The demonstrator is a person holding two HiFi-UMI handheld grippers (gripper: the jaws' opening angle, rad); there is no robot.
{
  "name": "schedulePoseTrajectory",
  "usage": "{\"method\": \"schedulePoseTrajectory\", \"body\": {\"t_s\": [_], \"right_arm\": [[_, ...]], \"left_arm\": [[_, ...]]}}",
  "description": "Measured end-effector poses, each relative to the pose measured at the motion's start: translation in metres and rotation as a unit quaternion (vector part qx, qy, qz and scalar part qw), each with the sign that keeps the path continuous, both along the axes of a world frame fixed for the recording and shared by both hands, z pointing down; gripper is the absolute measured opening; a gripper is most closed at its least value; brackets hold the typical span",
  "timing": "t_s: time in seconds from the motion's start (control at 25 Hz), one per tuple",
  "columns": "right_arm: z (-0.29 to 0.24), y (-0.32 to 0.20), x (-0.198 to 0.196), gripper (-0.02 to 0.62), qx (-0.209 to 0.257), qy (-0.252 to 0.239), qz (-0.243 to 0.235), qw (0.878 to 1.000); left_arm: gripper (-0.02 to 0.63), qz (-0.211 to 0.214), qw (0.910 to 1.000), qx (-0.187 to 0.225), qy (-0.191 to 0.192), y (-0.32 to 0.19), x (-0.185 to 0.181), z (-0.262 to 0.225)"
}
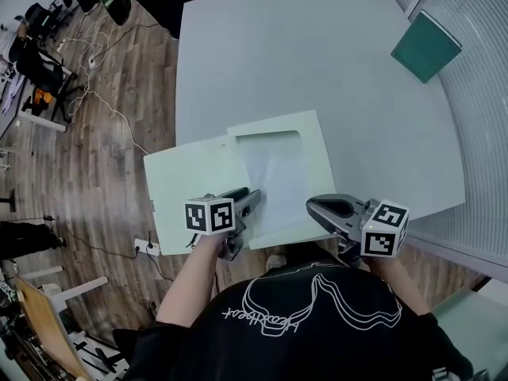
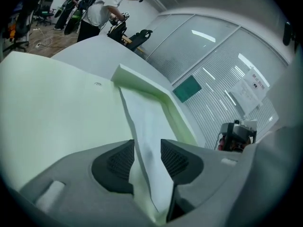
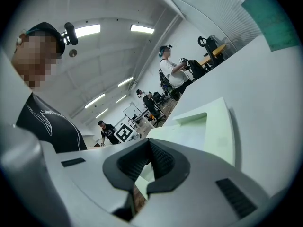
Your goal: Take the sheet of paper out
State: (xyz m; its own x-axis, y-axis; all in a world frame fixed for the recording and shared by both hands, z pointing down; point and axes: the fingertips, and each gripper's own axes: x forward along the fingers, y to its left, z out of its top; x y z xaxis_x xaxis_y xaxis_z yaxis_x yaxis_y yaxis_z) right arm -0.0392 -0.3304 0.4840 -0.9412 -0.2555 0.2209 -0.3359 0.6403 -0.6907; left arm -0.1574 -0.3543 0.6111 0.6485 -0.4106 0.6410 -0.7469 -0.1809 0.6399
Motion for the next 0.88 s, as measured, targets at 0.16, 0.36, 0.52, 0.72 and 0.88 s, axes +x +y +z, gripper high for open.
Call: {"method": "schedulePoseTrajectory", "body": {"t_s": [0.16,0.36,0.52,0.72,0.88], "right_arm": [[0.002,0.001,0.006,0.009,-0.008,-0.001,0.008,1.0],[0.003,0.007,0.004,0.009,-0.011,-0.01,0.005,1.0],[0.002,0.015,0.004,0.009,-0.01,-0.012,0.002,1.0],[0.01,0.011,0.01,0.009,-0.015,-0.011,0.007,1.0],[0.014,0.017,0.008,0.009,-0.02,-0.014,0.007,1.0]], "left_arm": [[0.161,-0.023,0.9995,-0.018,0.007,-0.004,-0.001,0.005],[0.16,-0.026,0.9989,-0.036,0.018,-0.008,0.004,0.008],[0.13,-0.026,0.9984,-0.045,0.02,-0.005,0.005,0.009],[0.057,-0.028,0.9982,-0.052,0.006,-0.009,0.006,0.018],[0.014,-0.022,0.9986,-0.046,-0.014,-0.007,0.004,0.019]]}}
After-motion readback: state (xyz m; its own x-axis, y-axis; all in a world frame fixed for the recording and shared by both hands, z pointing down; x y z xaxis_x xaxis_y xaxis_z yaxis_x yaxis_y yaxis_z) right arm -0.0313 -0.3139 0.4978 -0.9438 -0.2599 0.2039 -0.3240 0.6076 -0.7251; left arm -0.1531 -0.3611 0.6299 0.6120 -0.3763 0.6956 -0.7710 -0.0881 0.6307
